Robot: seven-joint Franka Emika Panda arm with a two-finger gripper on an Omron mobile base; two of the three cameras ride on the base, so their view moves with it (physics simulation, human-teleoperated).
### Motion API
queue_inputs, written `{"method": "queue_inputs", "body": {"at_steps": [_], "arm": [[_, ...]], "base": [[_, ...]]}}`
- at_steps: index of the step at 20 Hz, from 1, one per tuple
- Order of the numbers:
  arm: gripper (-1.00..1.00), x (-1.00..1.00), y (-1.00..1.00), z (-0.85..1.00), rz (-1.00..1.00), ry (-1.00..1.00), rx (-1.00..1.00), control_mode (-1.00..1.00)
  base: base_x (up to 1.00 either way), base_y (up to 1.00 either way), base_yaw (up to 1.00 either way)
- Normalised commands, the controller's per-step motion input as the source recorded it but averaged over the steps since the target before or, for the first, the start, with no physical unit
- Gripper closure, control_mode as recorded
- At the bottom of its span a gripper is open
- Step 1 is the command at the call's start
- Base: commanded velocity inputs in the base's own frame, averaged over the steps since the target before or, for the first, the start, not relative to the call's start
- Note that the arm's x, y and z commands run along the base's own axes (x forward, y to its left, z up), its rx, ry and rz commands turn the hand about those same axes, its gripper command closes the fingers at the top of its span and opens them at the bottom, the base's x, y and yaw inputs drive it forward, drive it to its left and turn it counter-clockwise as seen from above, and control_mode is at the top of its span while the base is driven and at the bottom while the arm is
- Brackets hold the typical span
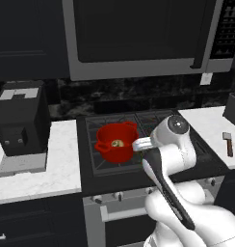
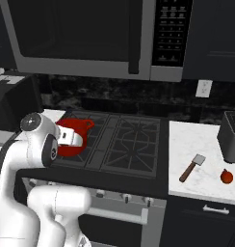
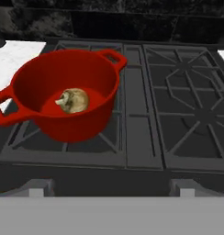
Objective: Put the tomato and onion in the pot. Retrieve the spatula and lightly stir the vegetables in the pot.
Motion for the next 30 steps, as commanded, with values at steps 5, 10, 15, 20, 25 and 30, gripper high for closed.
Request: {"method": "queue_inputs", "body": {"at_steps": [5, 10, 15, 20, 25, 30], "arm": [[-1.00, -0.77, -1.00, 0.00, -0.10, -0.01, 0.00, -1.00], [-1.00, -0.44, -1.00, 0.00, -0.17, 0.02, 0.00, -1.00], [-1.00, -0.19, -1.00, 0.00, -0.25, 0.01, 0.00, -1.00], [-1.00, 0.00, -1.00, -0.03, -0.24, 0.00, 0.00, -1.00], [-1.00, 0.00, -1.00, 0.00, -0.25, 0.00, 0.00, -1.00], [-1.00, 0.00, -1.00, 0.00, -0.26, 0.00, 0.00, -1.00]], "base": [[0.00, 0.00, 0.00], [0.00, 0.00, 0.00], [0.00, 0.00, 0.00], [0.00, 0.00, 0.00], [0.00, 0.00, 0.00], [0.00, 0.00, 0.00]]}}
